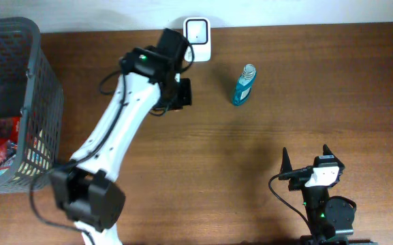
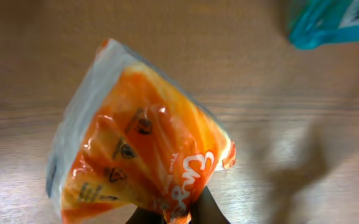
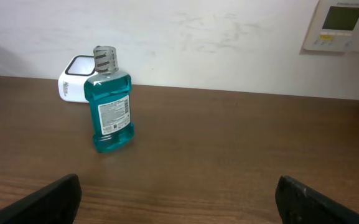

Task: Scan the item barcode
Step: 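Carry the orange tissue pack to the scanner with the left gripper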

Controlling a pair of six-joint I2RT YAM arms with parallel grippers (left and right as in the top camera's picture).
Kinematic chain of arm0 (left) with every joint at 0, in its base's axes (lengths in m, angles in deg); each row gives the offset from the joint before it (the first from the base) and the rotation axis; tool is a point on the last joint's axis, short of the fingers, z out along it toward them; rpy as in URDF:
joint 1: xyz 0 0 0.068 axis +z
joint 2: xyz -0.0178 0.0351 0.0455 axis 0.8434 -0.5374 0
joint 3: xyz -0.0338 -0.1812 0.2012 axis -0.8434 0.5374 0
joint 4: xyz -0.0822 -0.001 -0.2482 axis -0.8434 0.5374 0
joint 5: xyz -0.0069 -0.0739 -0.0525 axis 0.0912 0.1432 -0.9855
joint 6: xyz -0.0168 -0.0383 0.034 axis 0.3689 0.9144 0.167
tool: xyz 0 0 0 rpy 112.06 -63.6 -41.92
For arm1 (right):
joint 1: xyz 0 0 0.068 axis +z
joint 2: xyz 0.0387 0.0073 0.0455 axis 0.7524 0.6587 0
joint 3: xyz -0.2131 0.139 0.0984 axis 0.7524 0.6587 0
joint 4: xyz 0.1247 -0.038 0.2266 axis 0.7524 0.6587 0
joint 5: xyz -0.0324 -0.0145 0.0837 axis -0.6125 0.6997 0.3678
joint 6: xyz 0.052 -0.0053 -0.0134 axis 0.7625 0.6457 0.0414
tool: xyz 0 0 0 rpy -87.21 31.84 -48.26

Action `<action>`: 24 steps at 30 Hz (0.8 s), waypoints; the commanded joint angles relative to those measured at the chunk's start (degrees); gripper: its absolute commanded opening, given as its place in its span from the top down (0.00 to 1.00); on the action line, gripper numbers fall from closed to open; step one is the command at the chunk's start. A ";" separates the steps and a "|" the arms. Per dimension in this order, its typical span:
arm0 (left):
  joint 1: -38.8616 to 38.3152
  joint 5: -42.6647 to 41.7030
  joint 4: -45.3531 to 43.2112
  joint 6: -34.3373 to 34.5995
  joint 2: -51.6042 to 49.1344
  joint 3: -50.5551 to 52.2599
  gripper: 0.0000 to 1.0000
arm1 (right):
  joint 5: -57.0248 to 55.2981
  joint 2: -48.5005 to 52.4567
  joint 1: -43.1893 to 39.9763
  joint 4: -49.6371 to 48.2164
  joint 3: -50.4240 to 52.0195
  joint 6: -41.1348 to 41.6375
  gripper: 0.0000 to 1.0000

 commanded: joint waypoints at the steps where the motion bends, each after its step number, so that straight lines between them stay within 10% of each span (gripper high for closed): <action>1: -1.70 -0.22 -0.24 -1.49 -5.81 -0.20 0.99 | -0.48 -0.33 0.52 0.17 0.50 0.07 0.02; 8: -4.68 -0.22 -4.61 -1.49 -12.61 -0.20 0.90 | -0.48 -0.33 0.52 0.17 0.50 0.04 0.02; 12: -5.55 -0.04 -6.08 -1.51 -13.53 -0.20 0.38 | -0.48 -0.33 0.52 0.15 0.50 0.07 0.02; 15: -5.55 -0.02 -6.29 -1.53 -13.51 -0.22 0.25 | -0.48 -0.33 0.52 0.17 0.50 0.04 0.02; 19: -5.44 0.02 -6.14 -4.46 -13.44 -0.42 0.29 | -0.48 -0.33 0.52 0.15 0.50 0.07 0.02; 24: -2.99 3.74 -3.34 -3.82 -13.46 -1.14 0.78 | -0.48 -0.33 0.52 0.17 0.50 0.07 0.02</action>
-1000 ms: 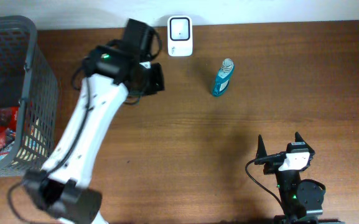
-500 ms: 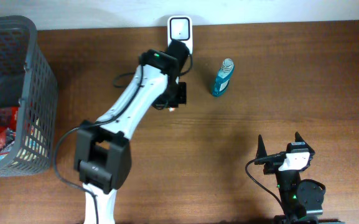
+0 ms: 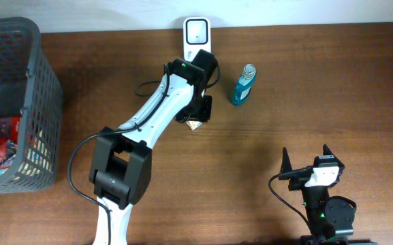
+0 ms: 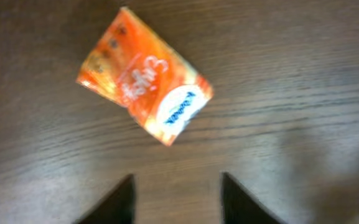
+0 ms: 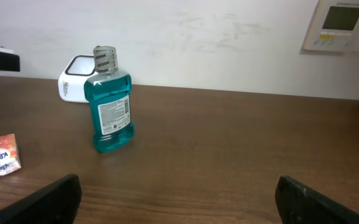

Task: Scan the item barcode
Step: 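Carry the orange tissue pack to the scanner with the left gripper, then place the tissue pack on the table near the scanner and release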

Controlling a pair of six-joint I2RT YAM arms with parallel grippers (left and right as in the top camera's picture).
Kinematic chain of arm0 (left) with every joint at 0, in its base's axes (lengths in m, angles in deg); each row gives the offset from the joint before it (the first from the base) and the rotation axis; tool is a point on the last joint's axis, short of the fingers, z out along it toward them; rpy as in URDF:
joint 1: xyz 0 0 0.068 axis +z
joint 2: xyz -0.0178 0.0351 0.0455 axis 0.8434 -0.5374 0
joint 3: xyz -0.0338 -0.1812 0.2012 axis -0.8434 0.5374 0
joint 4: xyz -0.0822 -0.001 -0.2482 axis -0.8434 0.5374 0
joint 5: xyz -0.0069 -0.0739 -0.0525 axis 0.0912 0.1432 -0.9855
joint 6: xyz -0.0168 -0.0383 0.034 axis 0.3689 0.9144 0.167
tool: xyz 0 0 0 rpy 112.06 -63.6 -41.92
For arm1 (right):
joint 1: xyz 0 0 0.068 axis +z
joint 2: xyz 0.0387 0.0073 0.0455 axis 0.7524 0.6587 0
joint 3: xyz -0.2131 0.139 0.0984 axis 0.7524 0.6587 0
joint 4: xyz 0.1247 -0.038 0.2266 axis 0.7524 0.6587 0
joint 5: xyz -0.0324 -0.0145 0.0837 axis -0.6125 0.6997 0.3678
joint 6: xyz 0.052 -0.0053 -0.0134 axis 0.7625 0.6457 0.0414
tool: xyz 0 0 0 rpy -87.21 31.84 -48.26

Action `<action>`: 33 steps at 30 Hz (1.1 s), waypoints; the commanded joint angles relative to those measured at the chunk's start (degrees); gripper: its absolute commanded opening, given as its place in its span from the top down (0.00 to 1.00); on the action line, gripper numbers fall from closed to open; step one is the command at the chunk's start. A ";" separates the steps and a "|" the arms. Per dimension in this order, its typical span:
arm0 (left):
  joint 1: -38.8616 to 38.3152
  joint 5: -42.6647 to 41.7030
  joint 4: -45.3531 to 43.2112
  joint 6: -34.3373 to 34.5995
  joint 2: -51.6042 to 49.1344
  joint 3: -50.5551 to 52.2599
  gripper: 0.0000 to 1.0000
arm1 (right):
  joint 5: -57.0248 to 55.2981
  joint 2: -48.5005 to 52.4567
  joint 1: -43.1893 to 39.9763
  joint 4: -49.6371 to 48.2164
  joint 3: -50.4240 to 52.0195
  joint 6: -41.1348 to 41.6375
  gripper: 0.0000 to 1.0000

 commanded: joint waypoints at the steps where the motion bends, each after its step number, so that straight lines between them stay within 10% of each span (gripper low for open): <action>1: 3.06 3.17 2.21 1.44 -0.31 -1.09 0.85 | -0.48 -0.33 0.52 0.15 0.50 0.04 0.01; 5: 5.14 3.13 3.04 8.20 -0.81 -0.63 0.98 | -0.48 -0.33 0.52 0.17 0.50 0.04 0.02; 26: 5.18 -0.07 -14.45 25.88 -1.18 12.59 1.00 | -0.48 -0.33 0.52 0.17 0.50 0.04 0.02; 33: 4.98 -0.04 -25.42 19.26 -1.66 14.01 1.00 | -0.48 -0.33 0.52 0.15 0.50 0.04 0.02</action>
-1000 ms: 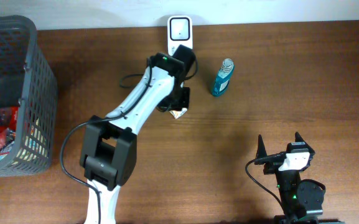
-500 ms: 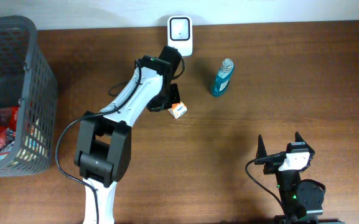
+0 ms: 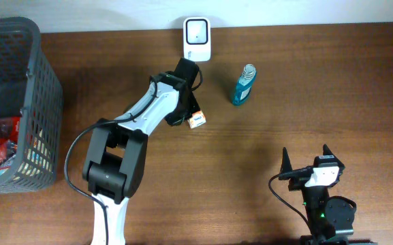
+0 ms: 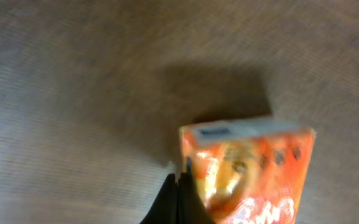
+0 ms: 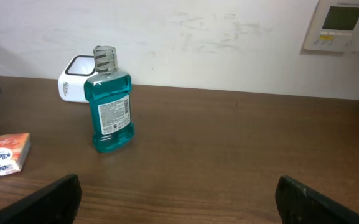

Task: Scan the item barcode
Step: 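Place the tissue pack on the table near the scanner and release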

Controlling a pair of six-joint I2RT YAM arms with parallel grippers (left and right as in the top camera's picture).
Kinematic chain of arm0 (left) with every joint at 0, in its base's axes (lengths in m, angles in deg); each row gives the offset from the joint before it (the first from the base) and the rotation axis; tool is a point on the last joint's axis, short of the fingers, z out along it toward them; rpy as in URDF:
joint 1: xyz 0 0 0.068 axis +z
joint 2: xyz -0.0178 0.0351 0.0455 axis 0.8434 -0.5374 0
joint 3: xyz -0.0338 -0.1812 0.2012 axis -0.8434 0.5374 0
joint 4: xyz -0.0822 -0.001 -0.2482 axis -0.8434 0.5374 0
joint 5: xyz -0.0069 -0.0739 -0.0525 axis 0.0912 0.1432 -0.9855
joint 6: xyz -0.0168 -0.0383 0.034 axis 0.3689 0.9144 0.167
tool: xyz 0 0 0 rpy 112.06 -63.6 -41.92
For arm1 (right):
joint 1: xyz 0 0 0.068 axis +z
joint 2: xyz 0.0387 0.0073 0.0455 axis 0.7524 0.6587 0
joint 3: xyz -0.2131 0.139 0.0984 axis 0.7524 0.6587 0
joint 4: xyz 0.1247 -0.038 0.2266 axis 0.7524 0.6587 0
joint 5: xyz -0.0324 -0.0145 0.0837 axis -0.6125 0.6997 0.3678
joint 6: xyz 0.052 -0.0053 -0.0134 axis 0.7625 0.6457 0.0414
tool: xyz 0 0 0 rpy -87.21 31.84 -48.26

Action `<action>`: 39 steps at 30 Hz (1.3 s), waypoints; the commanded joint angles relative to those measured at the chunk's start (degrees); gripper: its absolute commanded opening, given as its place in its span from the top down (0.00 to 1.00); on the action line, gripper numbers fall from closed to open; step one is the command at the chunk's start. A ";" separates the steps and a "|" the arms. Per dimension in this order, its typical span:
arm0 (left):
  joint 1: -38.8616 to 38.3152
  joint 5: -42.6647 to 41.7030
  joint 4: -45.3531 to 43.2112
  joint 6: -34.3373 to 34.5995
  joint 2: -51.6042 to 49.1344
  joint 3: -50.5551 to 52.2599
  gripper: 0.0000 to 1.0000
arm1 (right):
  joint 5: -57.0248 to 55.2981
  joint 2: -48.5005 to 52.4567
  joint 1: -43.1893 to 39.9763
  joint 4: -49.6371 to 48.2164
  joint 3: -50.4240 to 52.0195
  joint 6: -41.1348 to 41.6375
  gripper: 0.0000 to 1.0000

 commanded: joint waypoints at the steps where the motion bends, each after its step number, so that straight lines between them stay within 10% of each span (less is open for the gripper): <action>1: -0.17 -0.42 -4.50 -7.23 -0.61 0.46 1.00 | -0.48 -0.33 0.52 0.17 0.50 0.07 0.02; 39: -4.11 -4.55 0.13 -12.66 -0.59 -2.12 1.00 | -0.48 -0.33 0.52 0.15 0.50 0.07 0.02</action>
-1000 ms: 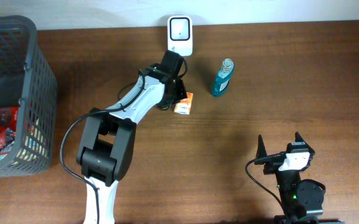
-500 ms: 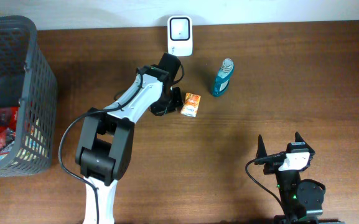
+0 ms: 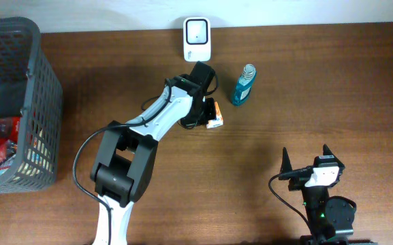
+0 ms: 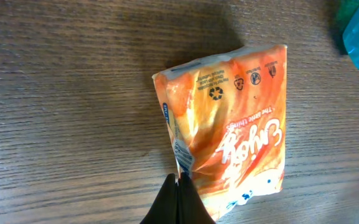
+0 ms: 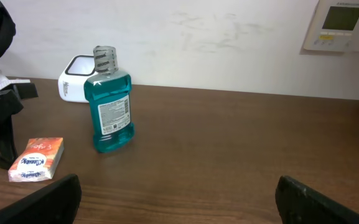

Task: Scan the item barcode
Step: 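Place the tissue pack on the table near the scanner and release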

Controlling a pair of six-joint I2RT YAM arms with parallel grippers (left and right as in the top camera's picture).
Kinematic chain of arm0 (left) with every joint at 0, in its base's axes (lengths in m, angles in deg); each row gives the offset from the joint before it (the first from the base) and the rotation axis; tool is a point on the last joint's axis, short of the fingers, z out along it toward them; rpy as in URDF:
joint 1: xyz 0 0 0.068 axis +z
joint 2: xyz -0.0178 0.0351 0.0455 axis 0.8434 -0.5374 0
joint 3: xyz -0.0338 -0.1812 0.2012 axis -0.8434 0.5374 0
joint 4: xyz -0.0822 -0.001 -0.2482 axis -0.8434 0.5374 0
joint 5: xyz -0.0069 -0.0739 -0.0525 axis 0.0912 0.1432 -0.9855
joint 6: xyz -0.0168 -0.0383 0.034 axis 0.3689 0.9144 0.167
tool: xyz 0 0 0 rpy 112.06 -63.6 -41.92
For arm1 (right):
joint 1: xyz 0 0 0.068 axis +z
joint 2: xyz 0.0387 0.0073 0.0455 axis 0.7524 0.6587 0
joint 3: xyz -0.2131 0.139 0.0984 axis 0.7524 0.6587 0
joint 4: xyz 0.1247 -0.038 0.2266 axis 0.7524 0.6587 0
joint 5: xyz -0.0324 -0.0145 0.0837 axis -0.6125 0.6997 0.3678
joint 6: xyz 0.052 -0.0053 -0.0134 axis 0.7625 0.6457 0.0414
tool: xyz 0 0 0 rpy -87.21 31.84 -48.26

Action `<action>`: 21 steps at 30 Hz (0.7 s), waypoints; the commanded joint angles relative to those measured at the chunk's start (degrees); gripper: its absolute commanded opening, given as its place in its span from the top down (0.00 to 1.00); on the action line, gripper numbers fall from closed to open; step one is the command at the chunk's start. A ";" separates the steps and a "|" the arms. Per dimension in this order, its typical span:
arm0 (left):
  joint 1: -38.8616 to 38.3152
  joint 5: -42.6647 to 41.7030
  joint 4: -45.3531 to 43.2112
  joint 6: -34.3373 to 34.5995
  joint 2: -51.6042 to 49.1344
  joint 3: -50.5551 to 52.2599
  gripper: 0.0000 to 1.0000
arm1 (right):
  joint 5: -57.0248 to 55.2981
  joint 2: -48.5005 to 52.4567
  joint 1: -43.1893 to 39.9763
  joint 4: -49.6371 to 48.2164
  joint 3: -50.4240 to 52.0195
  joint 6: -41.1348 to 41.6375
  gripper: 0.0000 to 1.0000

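An orange tissue packet lies flat on the brown table, between the white scanner and the blue mouthwash bottle. In the left wrist view the packet shows its printed face, and my left gripper is shut, its tips touching the packet's left edge with nothing between them. The right wrist view shows the packet flat, just right of the left arm's dark fingers. My right gripper stands open near the table's front edge, far from everything.
A grey basket with red packs inside stands at the left edge. The mouthwash bottle stands upright just right of the packet. The scanner sits against the back wall. A wall panel hangs at the far right.
The packet now lies farther right, closer to the bottle, and turned. My left gripper has moved right with it and is still shut at its edge. The right arm has not moved.
My left gripper first held the packet up near the scanner. Then the packet lay on the table with the gripper open above it. Then the gripper was shut beside the packet's edge, and now the packet lies farther right, toward the bottle.
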 commanded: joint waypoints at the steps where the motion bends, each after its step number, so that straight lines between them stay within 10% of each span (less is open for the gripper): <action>1: 1.16 4.26 0.09 -0.68 -0.50 -1.01 1.00 | -0.48 -0.33 0.52 0.17 0.50 0.09 0.02; 21: 0.31 4.55 -2.86 -4.66 -0.17 -2.64 0.82 | -0.48 -0.33 0.52 0.17 0.50 0.09 0.02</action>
